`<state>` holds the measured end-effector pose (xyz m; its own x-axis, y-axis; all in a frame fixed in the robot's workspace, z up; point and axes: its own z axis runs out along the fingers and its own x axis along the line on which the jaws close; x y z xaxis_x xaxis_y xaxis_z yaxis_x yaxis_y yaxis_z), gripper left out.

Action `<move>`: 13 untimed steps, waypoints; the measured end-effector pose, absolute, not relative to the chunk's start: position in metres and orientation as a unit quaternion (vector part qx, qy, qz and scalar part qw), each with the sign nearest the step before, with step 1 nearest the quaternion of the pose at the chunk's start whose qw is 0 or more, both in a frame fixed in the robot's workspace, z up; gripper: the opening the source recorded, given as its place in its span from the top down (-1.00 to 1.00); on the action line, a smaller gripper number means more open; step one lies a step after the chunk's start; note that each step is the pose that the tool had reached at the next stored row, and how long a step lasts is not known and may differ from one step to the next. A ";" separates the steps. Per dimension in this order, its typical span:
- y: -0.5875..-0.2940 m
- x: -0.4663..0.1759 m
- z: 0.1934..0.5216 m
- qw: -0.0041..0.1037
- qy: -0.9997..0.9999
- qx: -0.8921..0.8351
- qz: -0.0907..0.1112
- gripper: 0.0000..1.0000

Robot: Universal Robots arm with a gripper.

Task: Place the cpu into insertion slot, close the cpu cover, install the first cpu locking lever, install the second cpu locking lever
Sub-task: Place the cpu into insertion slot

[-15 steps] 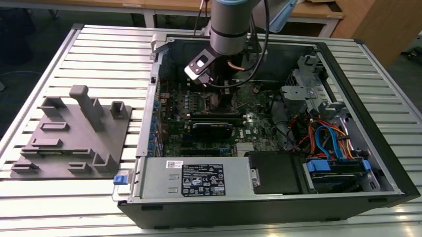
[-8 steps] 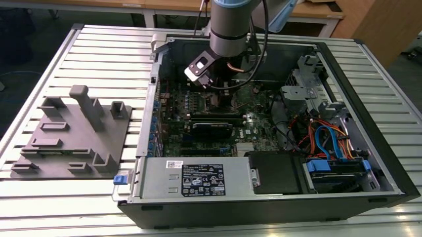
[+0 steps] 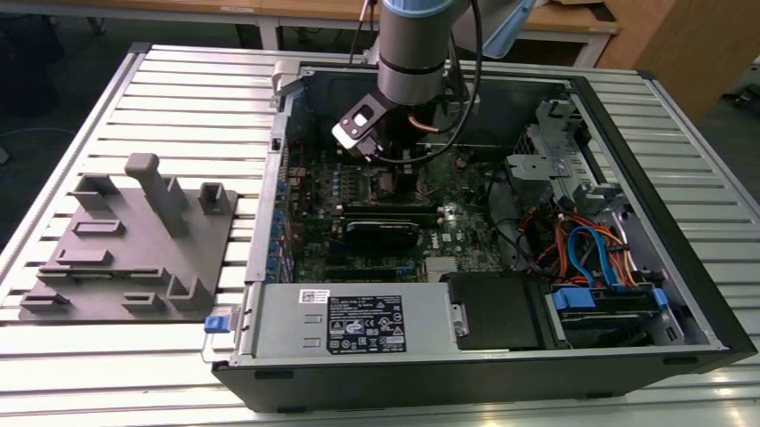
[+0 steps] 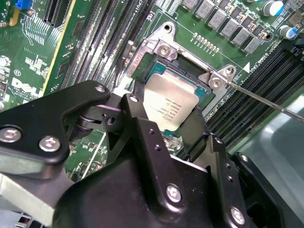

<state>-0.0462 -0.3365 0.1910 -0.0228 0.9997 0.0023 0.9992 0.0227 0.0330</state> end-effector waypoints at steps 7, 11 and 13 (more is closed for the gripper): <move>-0.336 -0.046 0.190 0.011 0.715 0.699 0.013 -0.08; -0.336 -0.046 0.190 0.011 0.715 0.699 0.013 -0.08; -0.336 -0.046 0.190 0.011 0.715 0.699 0.013 -0.08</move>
